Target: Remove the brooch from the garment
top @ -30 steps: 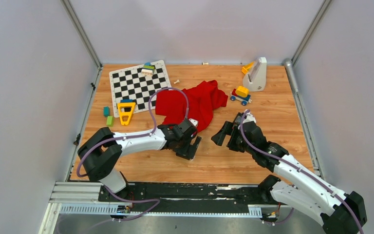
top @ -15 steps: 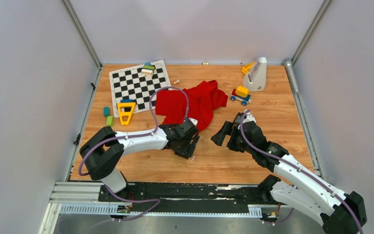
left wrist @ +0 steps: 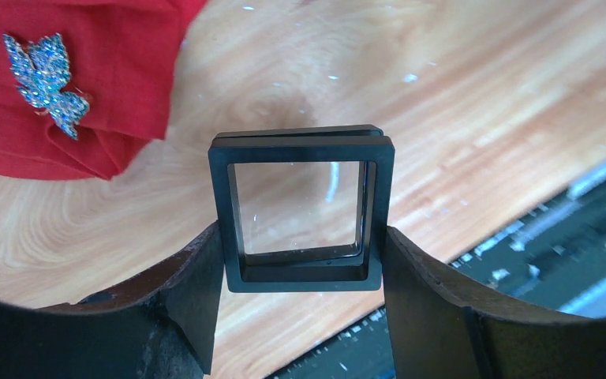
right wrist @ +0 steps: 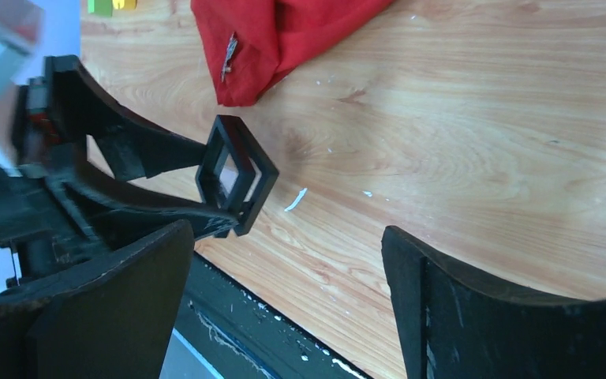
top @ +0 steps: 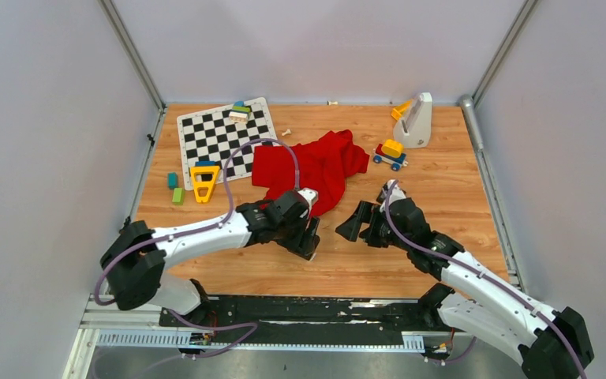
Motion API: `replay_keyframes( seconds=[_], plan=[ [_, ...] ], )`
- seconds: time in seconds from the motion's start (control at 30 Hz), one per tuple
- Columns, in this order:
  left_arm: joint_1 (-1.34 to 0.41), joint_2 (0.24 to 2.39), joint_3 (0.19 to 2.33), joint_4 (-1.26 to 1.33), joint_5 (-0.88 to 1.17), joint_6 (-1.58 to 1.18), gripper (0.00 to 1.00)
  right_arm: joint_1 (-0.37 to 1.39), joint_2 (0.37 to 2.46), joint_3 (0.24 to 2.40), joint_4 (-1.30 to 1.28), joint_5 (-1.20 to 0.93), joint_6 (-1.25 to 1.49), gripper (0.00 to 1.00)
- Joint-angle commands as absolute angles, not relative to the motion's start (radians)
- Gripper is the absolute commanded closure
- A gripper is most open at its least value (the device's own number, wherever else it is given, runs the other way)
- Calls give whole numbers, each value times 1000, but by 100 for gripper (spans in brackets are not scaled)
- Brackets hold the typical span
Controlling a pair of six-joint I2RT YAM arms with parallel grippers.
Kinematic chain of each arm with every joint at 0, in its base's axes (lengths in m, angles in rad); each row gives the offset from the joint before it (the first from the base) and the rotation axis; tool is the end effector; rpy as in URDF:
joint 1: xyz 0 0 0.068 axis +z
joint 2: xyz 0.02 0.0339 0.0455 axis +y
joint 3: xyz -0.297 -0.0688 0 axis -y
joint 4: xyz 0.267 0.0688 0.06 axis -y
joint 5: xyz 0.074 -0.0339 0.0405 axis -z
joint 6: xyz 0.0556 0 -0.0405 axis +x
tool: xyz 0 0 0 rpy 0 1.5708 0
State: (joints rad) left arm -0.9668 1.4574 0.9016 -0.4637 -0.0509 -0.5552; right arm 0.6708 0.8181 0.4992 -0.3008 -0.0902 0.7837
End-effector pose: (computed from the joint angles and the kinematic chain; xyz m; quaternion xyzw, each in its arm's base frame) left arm 0.1799 -0.2558 0.2083 0.1898 0.9431 -0.1699 0.2139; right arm 0.1493 0.1249 0.2284 0.0295 0.8879 0.3340 0.3150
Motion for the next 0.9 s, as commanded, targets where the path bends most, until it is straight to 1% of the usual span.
replay_keyframes(
  seconds=[0.0,0.17,0.3,0.37,0.43,0.57,0.73,0.8,0.87],
  plan=[
    [-908,1300,836,-383,155,-558,61,669,842,459,-126,-199,788,11],
    [-797,1157,755,-360,274,-563,61,667,921,471,-24,-217,801,12],
    [-708,1070,717,-390,333,-556,63,667,1054,531,39,-236,797,16],
    [-649,1032,701,-410,350,-555,67,667,1139,585,35,-257,797,21],
    [-577,997,687,-417,381,-560,69,668,1237,648,26,-292,801,25],
    [-466,938,672,-422,441,-567,70,675,1373,724,75,-354,822,31],
    [-364,908,654,-416,468,-574,70,676,1485,771,184,-449,857,47],
    [-348,919,649,-402,486,-577,70,676,1483,757,247,-481,874,47],
    [-342,937,646,-392,494,-576,70,680,1459,731,303,-496,876,45]
  ],
)
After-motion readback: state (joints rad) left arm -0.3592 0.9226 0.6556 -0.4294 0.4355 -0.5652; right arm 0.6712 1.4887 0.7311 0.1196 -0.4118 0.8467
